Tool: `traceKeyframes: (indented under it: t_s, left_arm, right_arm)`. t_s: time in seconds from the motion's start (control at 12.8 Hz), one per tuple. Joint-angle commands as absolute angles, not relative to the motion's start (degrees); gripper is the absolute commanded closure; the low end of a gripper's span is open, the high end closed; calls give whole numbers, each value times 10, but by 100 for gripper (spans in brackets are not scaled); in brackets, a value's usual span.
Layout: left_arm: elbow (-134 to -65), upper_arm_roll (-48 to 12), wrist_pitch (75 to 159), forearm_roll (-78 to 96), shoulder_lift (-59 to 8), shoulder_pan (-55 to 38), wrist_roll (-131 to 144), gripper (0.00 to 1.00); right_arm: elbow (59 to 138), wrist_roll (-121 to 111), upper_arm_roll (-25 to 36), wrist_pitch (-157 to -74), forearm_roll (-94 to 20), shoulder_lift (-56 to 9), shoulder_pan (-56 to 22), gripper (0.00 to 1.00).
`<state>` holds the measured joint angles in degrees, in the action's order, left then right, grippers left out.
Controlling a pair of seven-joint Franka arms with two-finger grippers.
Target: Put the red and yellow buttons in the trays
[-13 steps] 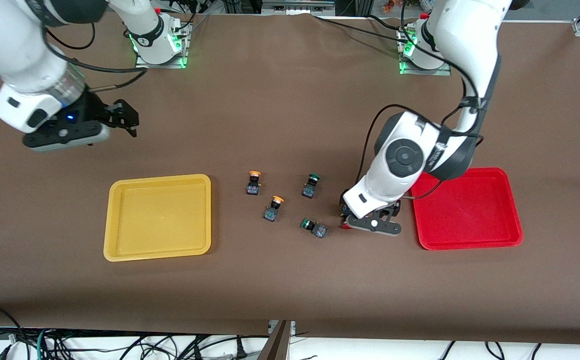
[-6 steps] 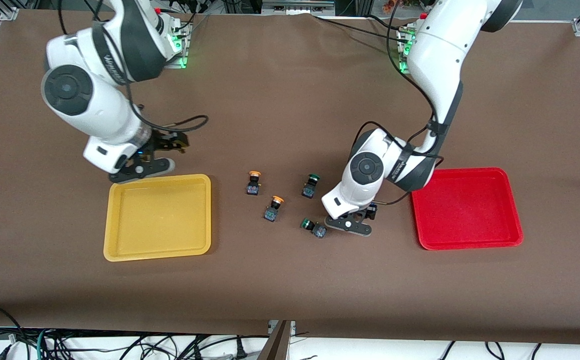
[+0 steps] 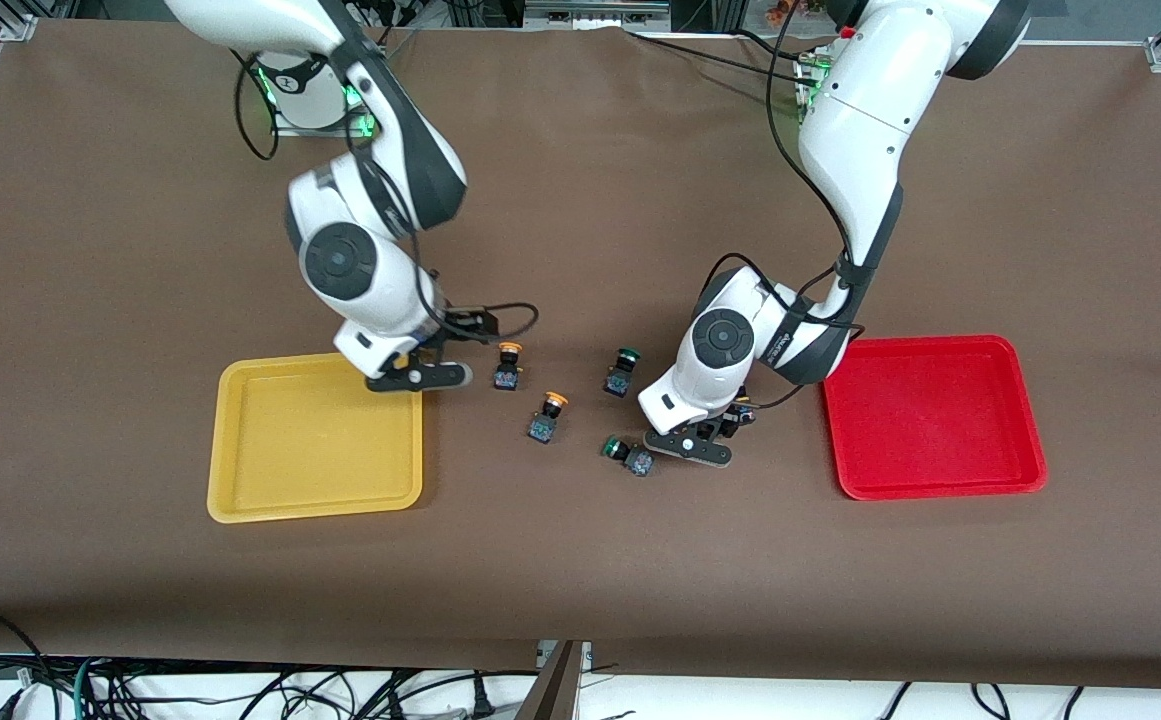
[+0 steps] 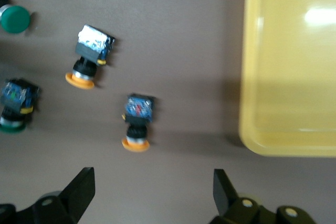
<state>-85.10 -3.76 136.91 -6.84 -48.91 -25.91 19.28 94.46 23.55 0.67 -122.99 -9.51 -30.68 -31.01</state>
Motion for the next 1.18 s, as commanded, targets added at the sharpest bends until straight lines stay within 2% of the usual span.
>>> traceKeyframes:
  t_s: [0.0, 0.16, 0.39, 0.55, 0.63, 0.71, 0.78, 0.86, 0.94, 1.02, 1.1]
  left_arm:
    - [-856, -32, 1314, -86, -456, -264, 204, 100]
    - [-850, -27, 1235, -85, -415, -258, 204, 100]
    - [-847, -24, 1071, -85, -335, -218, 200, 100]
    - [-849, -19, 962, -88, -319, -181, 195, 100]
    - [-854, -14, 933, -103, -319, -151, 172, 100]
    - [-862, -15, 929, -106, -323, -123, 124, 100]
    - [-880, -15, 938, -107, -323, -112, 101, 100]
    - [-887, -15, 960, -107, -325, -96, 94, 100]
    - [-903, -15, 989, -108, -330, -87, 88, 100]
    - [-930, -15, 1042, -107, -331, -77, 68, 100]
    - [-961, -15, 1099, -107, -330, -73, 55, 100]
  right_arm:
    - [966, 288, 11, -1317, -108, -346, -344, 1]
    - [969, 315, 11, -1345, -108, -366, -352, 2]
    - [964, 320, 11, -1378, -108, -388, -358, 5]
    - [956, 320, 11, -1394, -109, -404, -356, 9]
    - [957, 320, 11, -1410, -109, -413, -356, 14]
    - [959, 320, 11, -1426, -109, -423, -358, 22]
    - [961, 319, 11, -1430, -109, -424, -359, 36]
    - [959, 307, 11, -1426, -109, -421, -356, 56]
    - [956, 302, 14, -1406, -108, -413, -351, 76]
    - [944, 293, 15, -1367, -107, -400, -340, 91]
    - [920, 272, 15, -1320, -105, -396, -322, 99]
